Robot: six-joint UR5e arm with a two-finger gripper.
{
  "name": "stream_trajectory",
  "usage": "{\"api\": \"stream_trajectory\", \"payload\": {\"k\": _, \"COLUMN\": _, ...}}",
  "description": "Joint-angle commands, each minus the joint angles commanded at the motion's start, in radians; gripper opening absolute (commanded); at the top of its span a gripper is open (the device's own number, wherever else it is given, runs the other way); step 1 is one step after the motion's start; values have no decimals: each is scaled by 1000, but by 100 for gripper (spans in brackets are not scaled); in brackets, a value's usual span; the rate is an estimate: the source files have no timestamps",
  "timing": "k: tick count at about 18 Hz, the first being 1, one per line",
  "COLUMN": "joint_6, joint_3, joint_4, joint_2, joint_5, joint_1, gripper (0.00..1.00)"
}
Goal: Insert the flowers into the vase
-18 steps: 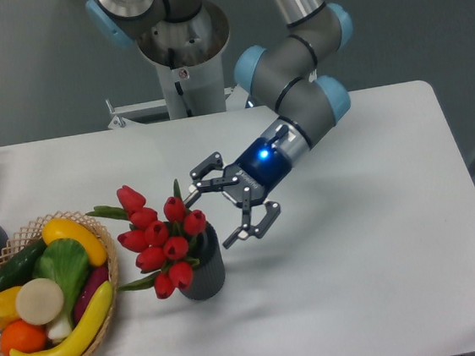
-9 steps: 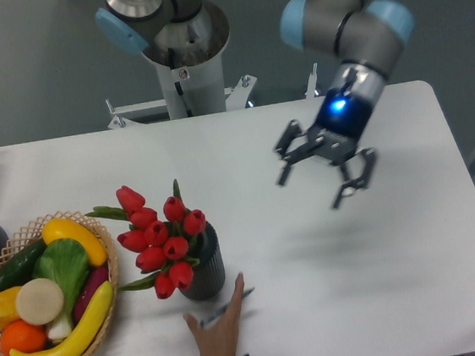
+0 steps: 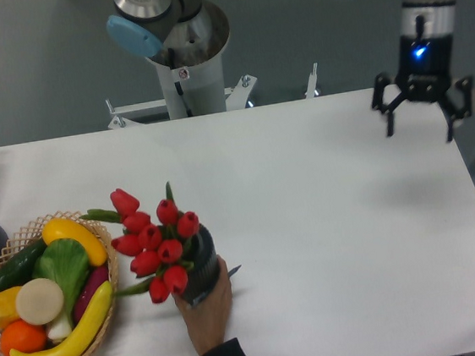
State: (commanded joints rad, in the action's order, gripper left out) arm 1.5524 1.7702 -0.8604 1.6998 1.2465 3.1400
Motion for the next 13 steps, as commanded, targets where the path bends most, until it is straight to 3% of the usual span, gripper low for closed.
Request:
{"api": "stream_trajectory", "payload": {"k": 2, "joint_6": 38, "joint_3": 0, "joint_4": -26, "joint_2": -34, "joint_5": 104, "joint_1": 28, "gripper": 100}}
{"api": "stream_trajectory", "payload": {"k": 4, "joint_6": 113, "joint_3": -8, "joint_4": -99, "joint_2": -66, "joint_5": 161, "joint_1": 70, "gripper": 100}}
{"api": "stream_trajectory", "payload": {"k": 13, "joint_6": 517, "joint_3": -32, "joint_4": -409, "joint_2": -181, "joint_5": 192, "joint_1": 353, "gripper": 100}}
